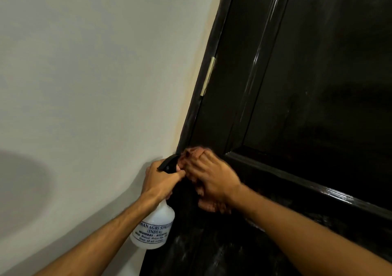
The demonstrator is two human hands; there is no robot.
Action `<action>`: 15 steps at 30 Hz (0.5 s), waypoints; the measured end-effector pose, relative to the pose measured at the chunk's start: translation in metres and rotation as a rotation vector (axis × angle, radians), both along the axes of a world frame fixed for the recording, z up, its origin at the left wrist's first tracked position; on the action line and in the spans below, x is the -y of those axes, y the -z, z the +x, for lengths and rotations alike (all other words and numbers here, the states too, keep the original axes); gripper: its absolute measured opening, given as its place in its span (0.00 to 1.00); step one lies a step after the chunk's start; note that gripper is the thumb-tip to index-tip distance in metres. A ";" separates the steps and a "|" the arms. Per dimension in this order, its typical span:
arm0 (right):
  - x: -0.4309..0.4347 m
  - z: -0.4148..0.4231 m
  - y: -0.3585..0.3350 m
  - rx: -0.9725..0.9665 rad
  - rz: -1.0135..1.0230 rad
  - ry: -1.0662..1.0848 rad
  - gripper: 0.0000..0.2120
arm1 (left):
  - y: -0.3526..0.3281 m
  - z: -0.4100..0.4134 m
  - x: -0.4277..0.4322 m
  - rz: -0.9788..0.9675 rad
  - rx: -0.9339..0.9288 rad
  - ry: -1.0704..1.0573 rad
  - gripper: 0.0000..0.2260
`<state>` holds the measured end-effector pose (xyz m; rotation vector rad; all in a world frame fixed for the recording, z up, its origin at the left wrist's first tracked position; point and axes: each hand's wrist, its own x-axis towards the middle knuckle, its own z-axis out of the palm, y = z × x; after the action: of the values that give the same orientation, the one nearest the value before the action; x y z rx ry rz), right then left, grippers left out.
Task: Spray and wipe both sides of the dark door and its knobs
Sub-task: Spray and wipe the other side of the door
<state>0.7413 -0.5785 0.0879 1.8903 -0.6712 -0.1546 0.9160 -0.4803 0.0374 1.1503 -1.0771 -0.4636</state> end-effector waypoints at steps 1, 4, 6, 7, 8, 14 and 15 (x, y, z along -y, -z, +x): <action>-0.001 -0.005 -0.013 0.091 -0.013 0.011 0.36 | 0.004 -0.002 -0.002 0.011 0.004 0.005 0.05; -0.002 -0.012 -0.014 0.154 -0.038 0.009 0.34 | 0.005 0.000 -0.007 0.023 0.014 0.002 0.05; -0.015 -0.025 0.024 -0.004 0.029 0.060 0.36 | 0.005 -0.007 -0.011 0.032 0.005 0.008 0.05; -0.022 -0.029 0.042 -0.078 0.064 0.084 0.36 | 0.006 -0.006 -0.013 0.030 -0.007 0.002 0.05; -0.032 -0.044 0.050 -0.122 0.082 0.117 0.35 | 0.005 -0.012 -0.017 0.036 0.000 0.018 0.05; -0.069 -0.123 -0.006 0.292 -0.043 0.076 0.33 | 0.002 -0.058 -0.041 0.037 0.021 0.136 0.05; -0.073 -0.127 -0.004 0.299 -0.051 0.070 0.33 | 0.002 -0.061 -0.041 0.037 0.019 0.137 0.05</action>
<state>0.6139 -0.5056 0.0916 1.8590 -0.9348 0.1031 0.8545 -0.4388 0.0356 1.1195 -1.1727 -0.5828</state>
